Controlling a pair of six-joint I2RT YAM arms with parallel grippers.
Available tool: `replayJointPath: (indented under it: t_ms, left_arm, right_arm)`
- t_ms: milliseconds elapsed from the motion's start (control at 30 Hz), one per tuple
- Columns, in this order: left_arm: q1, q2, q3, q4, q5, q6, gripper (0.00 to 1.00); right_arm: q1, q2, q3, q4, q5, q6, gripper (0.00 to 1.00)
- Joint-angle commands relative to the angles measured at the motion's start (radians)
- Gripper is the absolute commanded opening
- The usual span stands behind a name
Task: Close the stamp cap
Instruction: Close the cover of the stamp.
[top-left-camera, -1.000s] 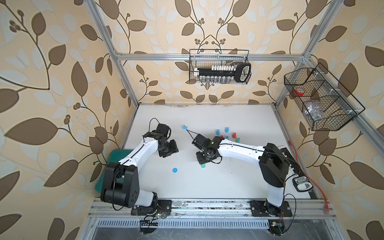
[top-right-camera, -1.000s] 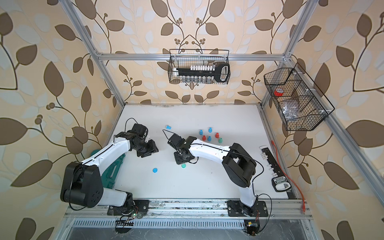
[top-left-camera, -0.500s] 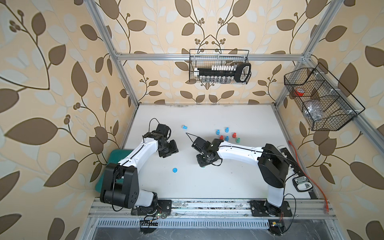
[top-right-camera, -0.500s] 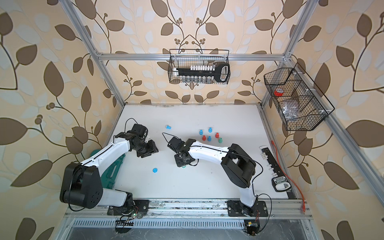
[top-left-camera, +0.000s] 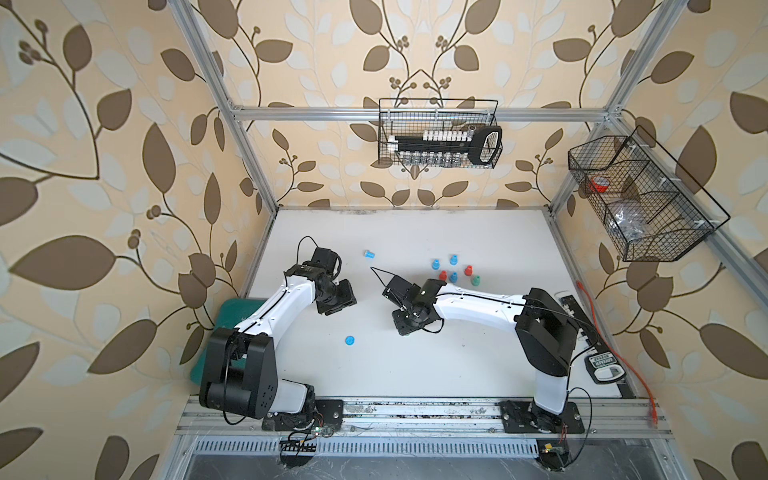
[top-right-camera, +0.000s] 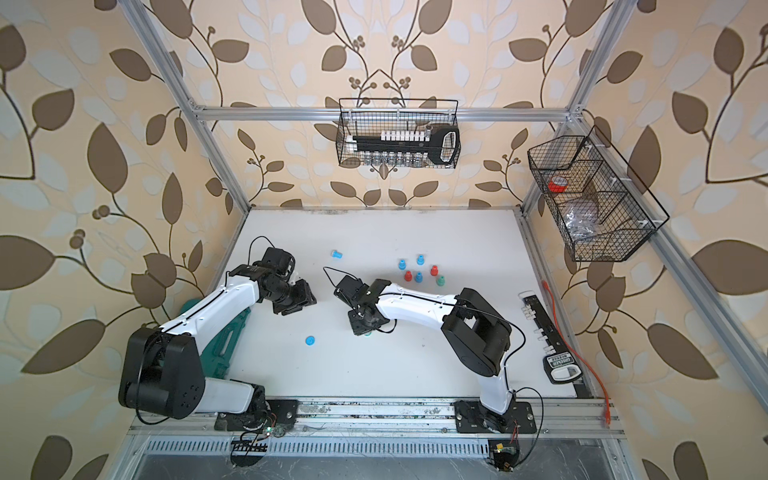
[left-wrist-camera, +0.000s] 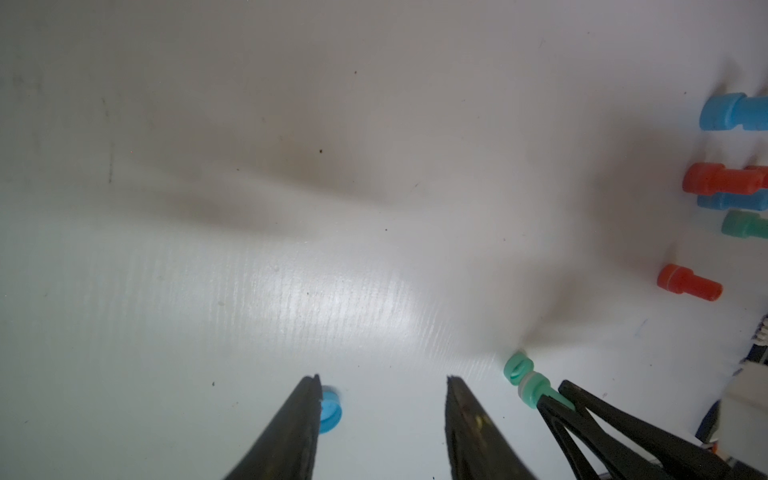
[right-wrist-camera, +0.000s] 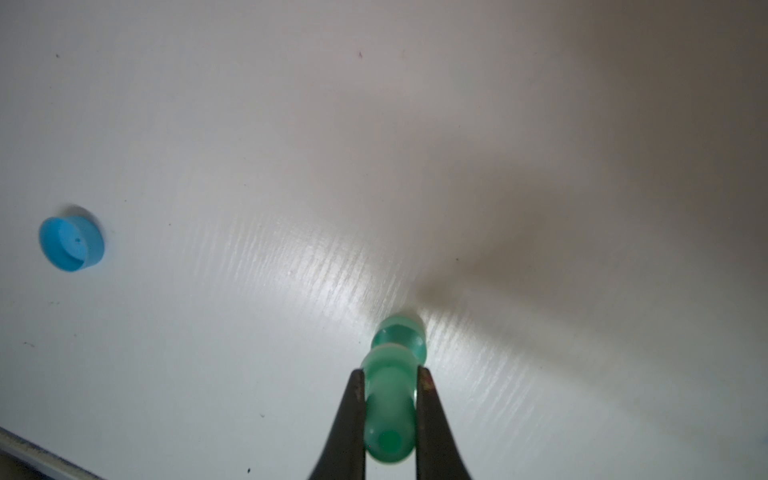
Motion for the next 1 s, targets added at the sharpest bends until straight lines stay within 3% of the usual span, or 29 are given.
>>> replayJointPath:
  t_ms: [0, 967]
  left_arm:
    - [0.009, -0.035, -0.006, -0.009, 0.018, 0.01, 0.5]
    - [0.014, -0.012, -0.002, 0.007, 0.029, 0.01, 0.5]
  right_arm:
    - [0.007, 0.029, -0.014, 0.001, 0.019, 0.01, 0.0]
    - [0.001, 0.042, 0.007, -0.006, 0.02, -0.007, 0.0]
